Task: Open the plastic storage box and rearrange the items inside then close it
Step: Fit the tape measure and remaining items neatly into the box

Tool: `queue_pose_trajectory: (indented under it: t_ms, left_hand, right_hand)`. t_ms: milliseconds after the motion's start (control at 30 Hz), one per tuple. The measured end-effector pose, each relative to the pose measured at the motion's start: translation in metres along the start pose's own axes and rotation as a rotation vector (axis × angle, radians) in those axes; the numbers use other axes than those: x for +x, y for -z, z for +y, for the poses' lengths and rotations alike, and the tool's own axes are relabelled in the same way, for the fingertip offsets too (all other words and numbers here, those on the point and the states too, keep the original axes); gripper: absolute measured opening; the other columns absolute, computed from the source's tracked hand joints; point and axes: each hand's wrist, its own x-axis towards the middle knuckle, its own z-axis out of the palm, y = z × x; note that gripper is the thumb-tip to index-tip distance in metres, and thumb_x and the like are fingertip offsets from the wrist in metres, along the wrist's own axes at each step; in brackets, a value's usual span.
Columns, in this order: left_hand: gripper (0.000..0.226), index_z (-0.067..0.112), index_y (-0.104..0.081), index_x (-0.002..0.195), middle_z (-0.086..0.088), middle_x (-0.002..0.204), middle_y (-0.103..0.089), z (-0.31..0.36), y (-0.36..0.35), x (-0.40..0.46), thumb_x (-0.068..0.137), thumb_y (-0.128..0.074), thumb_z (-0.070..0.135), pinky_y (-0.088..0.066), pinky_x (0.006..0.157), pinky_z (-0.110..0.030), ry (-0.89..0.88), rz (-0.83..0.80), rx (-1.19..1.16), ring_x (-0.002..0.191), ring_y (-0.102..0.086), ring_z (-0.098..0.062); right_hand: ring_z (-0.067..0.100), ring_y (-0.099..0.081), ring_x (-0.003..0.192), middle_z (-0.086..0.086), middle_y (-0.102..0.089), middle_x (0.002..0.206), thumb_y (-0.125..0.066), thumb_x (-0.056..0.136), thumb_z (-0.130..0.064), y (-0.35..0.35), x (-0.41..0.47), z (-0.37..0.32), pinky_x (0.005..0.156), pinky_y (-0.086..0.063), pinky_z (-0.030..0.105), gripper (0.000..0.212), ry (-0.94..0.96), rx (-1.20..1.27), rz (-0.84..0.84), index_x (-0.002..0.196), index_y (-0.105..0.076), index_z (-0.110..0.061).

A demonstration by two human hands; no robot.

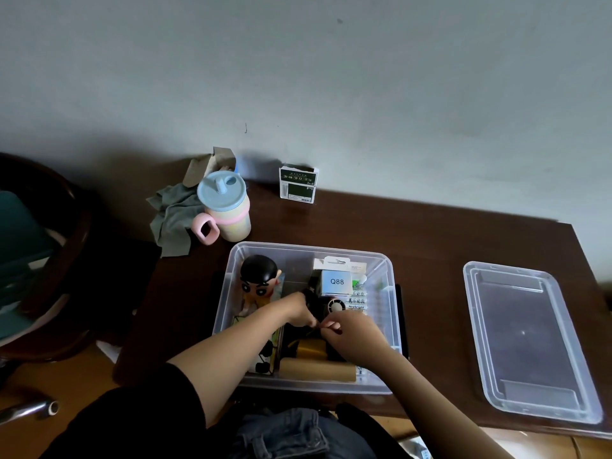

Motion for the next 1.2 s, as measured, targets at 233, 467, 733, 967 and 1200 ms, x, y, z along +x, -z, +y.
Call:
queue_pose_trajectory:
  t_ms: [233,467,733,967,1200]
  left_hand:
    - [0.038,0.009,-0.043,0.128,-0.009,0.121,-0.051,-0.011,0.016,-0.002,0.093,-0.053,0.023,-0.05,0.073,-0.03,0.074,0.155,-0.44,0.107,-0.054,-0.024]
    - [0.048,0.0,-0.043,0.133,-0.012,0.123,-0.055,-0.004,0.008,0.008,0.093,-0.053,0.025,-0.046,0.09,-0.034,0.019,0.227,-0.596,0.109,-0.055,-0.023]
    - [0.034,0.006,-0.055,0.123,-0.005,0.109,-0.062,-0.008,0.01,0.012,0.092,-0.051,0.02,-0.049,0.084,-0.032,0.037,0.031,-0.854,0.1,-0.059,-0.019]
    - [0.049,0.005,-0.025,0.147,-0.006,0.157,-0.019,-0.014,0.014,0.014,0.104,-0.03,0.028,-0.027,0.115,-0.041,0.032,0.225,-0.727,0.139,-0.032,-0.026]
    - [0.052,-0.006,-0.035,0.14,-0.018,0.151,-0.031,0.001,0.014,0.016,0.103,-0.035,0.029,-0.039,0.106,-0.039,0.098,0.305,-0.63,0.13,-0.043,-0.035]
  right_hand:
    - [0.013,-0.063,0.096,-0.004,-0.069,0.107,-0.05,0.094,-0.032,-0.002,-0.001,0.002,0.079,-0.054,0.029,0.025,0.001,-0.01,0.017,0.111,-0.068,-0.025]
    - [0.012,-0.062,0.098,-0.006,-0.069,0.107,-0.051,0.092,-0.028,-0.003,-0.005,0.002,0.079,-0.051,0.025,0.025,-0.001,0.01,0.044,0.111,-0.067,-0.024]
    - [0.002,-0.061,0.086,-0.011,-0.069,0.091,-0.061,0.085,-0.022,0.002,-0.012,0.009,0.078,-0.049,0.018,0.015,-0.007,0.098,0.151,0.097,-0.069,-0.023]
    - [0.011,-0.063,0.09,-0.005,-0.069,0.106,-0.044,0.096,-0.016,0.019,-0.014,0.017,0.07,-0.045,0.021,0.027,-0.077,0.034,0.271,0.111,-0.066,-0.021]
    - [0.02,-0.064,0.1,0.002,-0.068,0.114,-0.041,0.093,-0.007,0.04,-0.013,0.025,0.083,-0.05,0.028,0.035,-0.152,-0.149,0.255,0.119,-0.063,-0.017]
